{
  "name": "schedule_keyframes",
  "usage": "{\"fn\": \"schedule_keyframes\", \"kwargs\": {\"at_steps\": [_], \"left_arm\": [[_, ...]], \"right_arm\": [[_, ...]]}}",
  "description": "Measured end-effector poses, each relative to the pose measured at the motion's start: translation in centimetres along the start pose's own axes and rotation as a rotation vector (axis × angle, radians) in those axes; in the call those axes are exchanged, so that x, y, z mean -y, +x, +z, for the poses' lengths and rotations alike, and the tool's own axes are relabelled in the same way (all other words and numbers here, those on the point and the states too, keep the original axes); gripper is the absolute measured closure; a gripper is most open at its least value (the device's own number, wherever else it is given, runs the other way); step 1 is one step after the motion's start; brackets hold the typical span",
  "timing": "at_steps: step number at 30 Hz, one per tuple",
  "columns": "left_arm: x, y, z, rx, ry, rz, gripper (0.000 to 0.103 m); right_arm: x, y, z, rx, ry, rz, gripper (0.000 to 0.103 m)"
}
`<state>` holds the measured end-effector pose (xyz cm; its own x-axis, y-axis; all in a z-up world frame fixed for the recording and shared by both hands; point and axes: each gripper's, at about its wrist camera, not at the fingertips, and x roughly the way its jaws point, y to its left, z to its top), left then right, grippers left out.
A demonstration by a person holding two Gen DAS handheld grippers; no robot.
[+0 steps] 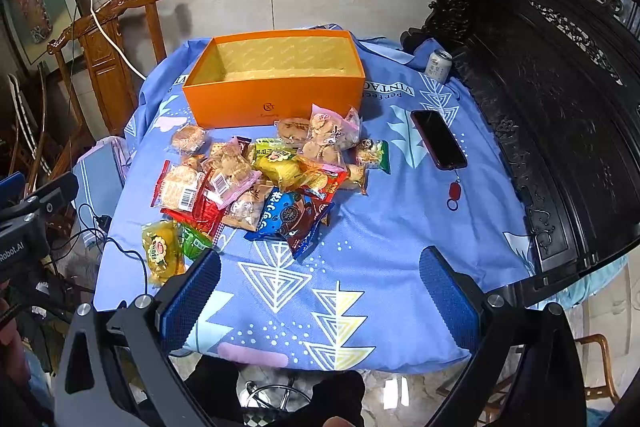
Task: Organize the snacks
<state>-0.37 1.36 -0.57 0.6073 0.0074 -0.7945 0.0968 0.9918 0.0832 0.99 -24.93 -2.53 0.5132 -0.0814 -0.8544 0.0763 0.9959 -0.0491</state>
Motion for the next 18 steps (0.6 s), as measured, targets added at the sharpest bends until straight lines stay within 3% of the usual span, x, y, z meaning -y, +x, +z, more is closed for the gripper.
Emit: {"fn": "schedule_keyframes", "kwargs": {"at_steps": [18], "left_arm": [[-0.07, 0.01, 0.0, 0.0, 0.0, -0.002, 0.004]], "right_arm": [[-0.4, -0.16, -0.22, -0.001, -0.006, 0.002, 0.003]]}}
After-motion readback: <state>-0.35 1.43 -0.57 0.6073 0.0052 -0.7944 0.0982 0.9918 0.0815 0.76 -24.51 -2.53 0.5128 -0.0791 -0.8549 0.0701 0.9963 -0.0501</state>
